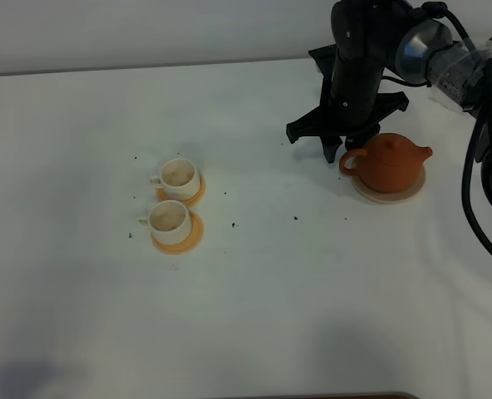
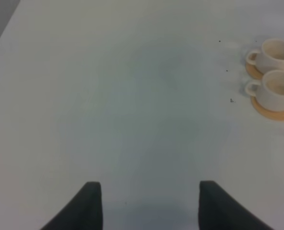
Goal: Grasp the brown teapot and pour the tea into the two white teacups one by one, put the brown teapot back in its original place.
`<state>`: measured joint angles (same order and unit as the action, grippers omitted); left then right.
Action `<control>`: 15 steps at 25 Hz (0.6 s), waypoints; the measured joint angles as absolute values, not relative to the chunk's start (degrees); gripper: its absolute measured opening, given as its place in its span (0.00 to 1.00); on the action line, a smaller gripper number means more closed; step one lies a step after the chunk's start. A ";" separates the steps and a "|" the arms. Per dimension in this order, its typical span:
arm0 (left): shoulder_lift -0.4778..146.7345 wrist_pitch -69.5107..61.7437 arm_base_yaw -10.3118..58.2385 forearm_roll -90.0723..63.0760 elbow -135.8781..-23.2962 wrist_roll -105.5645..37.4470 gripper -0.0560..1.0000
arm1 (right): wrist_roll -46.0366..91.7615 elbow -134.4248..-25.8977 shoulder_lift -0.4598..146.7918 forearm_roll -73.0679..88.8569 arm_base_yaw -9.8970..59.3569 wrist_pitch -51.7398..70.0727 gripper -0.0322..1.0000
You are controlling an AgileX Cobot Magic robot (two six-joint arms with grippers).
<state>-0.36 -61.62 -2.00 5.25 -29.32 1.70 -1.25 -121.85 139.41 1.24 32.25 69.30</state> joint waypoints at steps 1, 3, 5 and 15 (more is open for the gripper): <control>-0.36 -61.62 -2.00 5.25 -29.32 1.70 0.48 | -1.25 -121.85 139.41 1.28 32.25 69.30 0.34; -0.36 -61.62 -2.00 5.25 -29.32 1.70 0.48 | -1.32 -121.85 139.41 1.44 32.25 69.36 0.34; -0.36 -61.62 -2.00 5.25 -29.32 1.70 0.48 | -1.26 -121.85 139.41 2.33 32.25 69.36 0.34; -0.36 -61.62 -2.00 5.25 -29.32 1.75 0.48 | 0.64 -121.85 139.41 7.29 32.86 69.36 0.34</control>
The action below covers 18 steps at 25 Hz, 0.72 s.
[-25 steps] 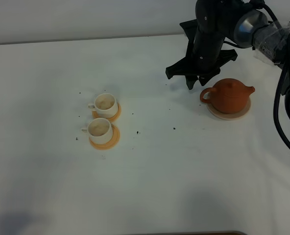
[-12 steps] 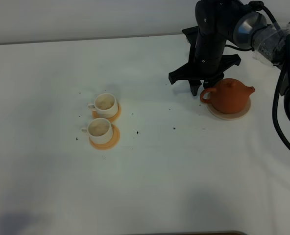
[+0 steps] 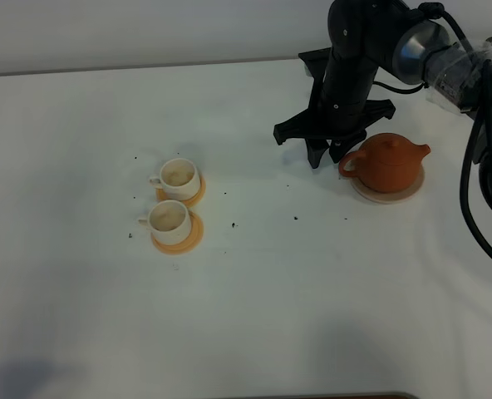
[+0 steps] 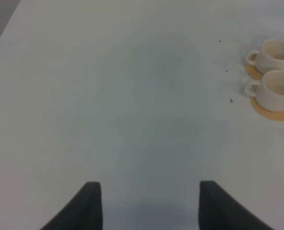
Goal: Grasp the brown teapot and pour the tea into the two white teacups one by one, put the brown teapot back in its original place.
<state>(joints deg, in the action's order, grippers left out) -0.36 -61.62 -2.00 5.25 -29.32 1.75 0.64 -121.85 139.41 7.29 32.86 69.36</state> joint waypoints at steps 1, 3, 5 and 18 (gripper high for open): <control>-0.36 -61.62 -2.00 5.25 -29.32 1.75 0.48 | 0.70 -121.85 139.41 7.51 33.05 69.36 0.34; -0.36 -61.62 -2.00 5.25 -29.32 1.75 0.48 | 0.70 -121.85 139.41 7.78 33.19 69.36 0.34; -0.36 -61.62 -2.00 5.25 -29.32 1.75 0.48 | 0.76 -121.85 139.41 7.85 33.26 69.36 0.34; -0.36 -61.62 -2.00 5.25 -29.32 1.75 0.48 | 1.32 -120.67 139.41 8.11 34.39 69.51 0.34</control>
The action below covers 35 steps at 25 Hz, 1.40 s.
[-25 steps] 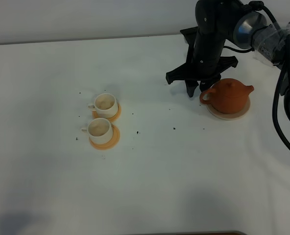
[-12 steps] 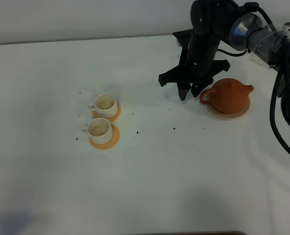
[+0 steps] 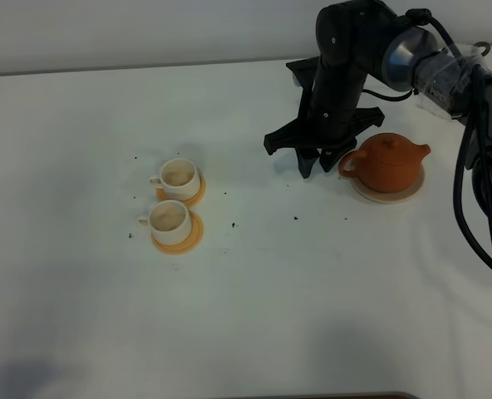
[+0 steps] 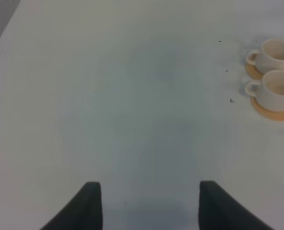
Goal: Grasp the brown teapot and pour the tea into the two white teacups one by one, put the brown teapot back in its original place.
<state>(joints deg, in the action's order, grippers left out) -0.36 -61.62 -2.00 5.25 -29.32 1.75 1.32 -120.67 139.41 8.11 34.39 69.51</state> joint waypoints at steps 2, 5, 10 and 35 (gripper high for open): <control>-0.36 -61.62 -2.00 5.25 -29.32 1.75 0.48 | 1.32 -120.21 139.41 8.11 34.39 69.49 0.34; -0.36 -61.62 -2.00 5.25 -29.32 1.75 0.48 | 1.32 -120.08 139.41 8.17 34.41 69.53 0.34; -0.36 -61.62 -2.00 5.25 -29.32 1.75 0.48 | 1.45 -120.08 139.41 8.25 35.00 69.53 0.34; -0.36 -61.62 -2.00 5.25 -29.32 1.69 0.48 | 3.92 -124.07 141.20 -3.45 35.62 69.55 0.34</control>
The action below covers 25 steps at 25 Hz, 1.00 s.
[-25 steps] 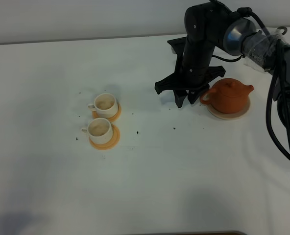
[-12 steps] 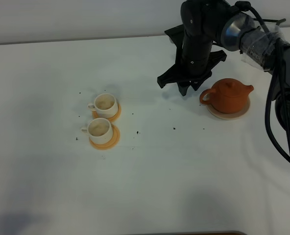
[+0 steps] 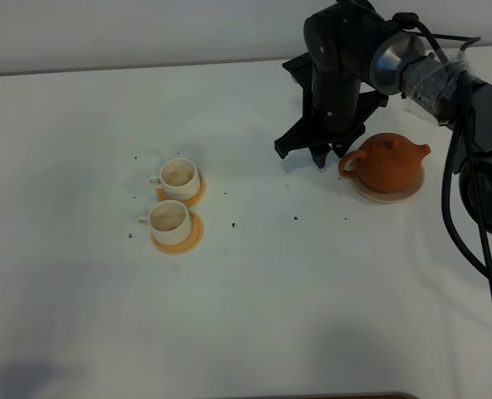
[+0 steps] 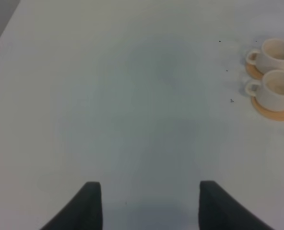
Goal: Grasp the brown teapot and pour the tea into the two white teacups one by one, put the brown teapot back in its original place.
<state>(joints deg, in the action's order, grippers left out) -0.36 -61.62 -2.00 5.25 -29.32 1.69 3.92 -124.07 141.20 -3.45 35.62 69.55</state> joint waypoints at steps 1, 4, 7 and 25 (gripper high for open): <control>-0.36 -61.62 -2.00 5.25 -29.32 1.69 0.48 | 3.92 -124.07 141.20 -3.76 35.62 69.55 0.34; -0.36 -61.62 -2.00 5.25 -29.32 1.69 0.48 | 3.70 -124.07 141.20 -4.01 35.62 69.55 0.34; -0.36 -61.62 -2.00 5.25 -29.32 1.69 0.48 | 3.23 -122.76 141.14 -4.01 35.62 69.53 0.34; -0.36 -61.62 -2.00 5.25 -29.32 1.78 0.48 | 3.06 -104.57 132.83 -2.80 35.75 69.24 0.34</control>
